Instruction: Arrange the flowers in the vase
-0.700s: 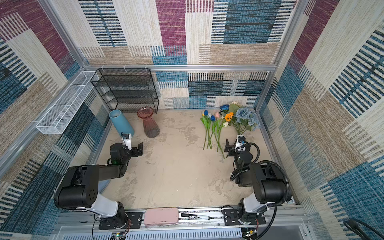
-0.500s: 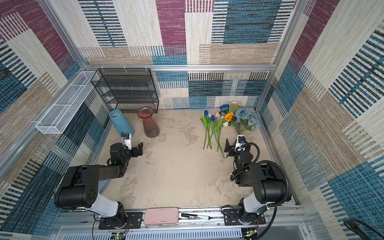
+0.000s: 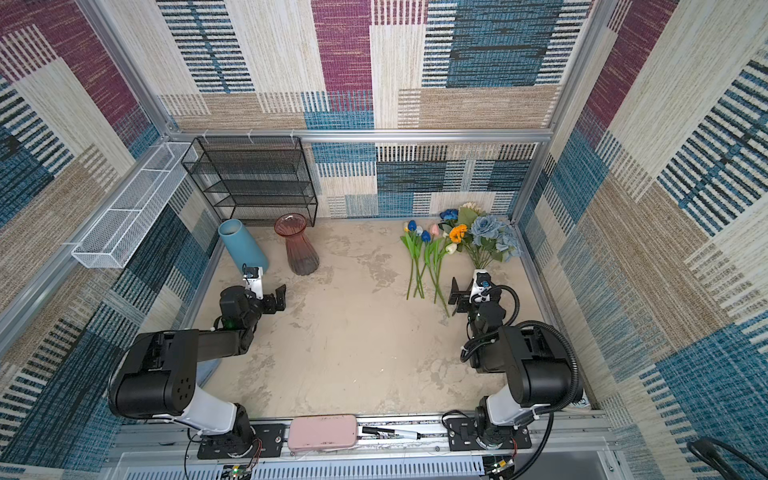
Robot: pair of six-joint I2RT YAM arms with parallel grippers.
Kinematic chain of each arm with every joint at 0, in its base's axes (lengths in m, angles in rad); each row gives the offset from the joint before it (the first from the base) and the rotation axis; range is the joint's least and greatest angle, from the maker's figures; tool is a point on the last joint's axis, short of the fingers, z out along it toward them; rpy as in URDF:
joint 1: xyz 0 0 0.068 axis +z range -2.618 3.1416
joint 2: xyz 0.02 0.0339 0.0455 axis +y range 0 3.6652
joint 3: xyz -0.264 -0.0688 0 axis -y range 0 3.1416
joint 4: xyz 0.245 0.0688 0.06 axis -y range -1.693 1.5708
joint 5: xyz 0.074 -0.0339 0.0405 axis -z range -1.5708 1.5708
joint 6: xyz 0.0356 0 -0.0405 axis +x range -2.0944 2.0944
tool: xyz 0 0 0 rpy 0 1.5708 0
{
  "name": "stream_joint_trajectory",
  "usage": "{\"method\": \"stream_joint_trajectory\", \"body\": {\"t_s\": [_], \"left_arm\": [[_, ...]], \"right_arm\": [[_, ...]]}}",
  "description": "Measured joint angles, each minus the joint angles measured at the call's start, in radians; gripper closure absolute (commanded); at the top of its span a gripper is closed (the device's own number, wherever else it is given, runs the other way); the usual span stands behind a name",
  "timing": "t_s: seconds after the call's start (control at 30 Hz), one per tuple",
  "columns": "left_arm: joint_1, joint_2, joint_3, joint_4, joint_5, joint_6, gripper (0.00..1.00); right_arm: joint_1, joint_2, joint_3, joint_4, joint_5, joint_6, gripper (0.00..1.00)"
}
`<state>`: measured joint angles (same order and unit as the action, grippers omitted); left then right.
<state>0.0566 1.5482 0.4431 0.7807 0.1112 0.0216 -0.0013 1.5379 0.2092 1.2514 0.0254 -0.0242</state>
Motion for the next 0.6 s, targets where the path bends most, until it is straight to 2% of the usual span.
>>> {"method": "stream_joint_trajectory", "body": {"t_s": [0.1, 0.17, 0.3, 0.4, 0.5, 0.6], "left_arm": [[0.000, -0.004, -0.003, 0.000, 0.000, 0.000, 0.09], [-0.007, -0.043, -0.013, -0.017, -0.002, 0.000, 0.11], [-0.062, -0.311, -0.028, -0.129, -0.033, 0.005, 0.10], [-0.109, -0.548, 0.013, -0.235, -0.051, -0.004, 0.07], [-0.192, -0.712, 0.104, -0.382, -0.081, -0.019, 0.08], [-0.301, -0.761, 0.222, -0.496, -0.107, -0.011, 0.08]], "right_arm": [[0.000, -0.015, 0.008, -0.023, -0.008, 0.000, 0.00], [0.002, -0.079, 0.054, -0.124, -0.010, 0.000, 0.00], [0.002, -0.309, 0.089, -0.243, 0.039, 0.074, 0.00], [-0.025, -0.444, 0.134, -0.365, 0.020, 0.156, 0.02], [-0.019, -0.481, 0.282, -0.507, -0.060, 0.175, 0.12], [0.018, -0.416, 0.467, -0.651, -0.132, 0.180, 0.15]]}}
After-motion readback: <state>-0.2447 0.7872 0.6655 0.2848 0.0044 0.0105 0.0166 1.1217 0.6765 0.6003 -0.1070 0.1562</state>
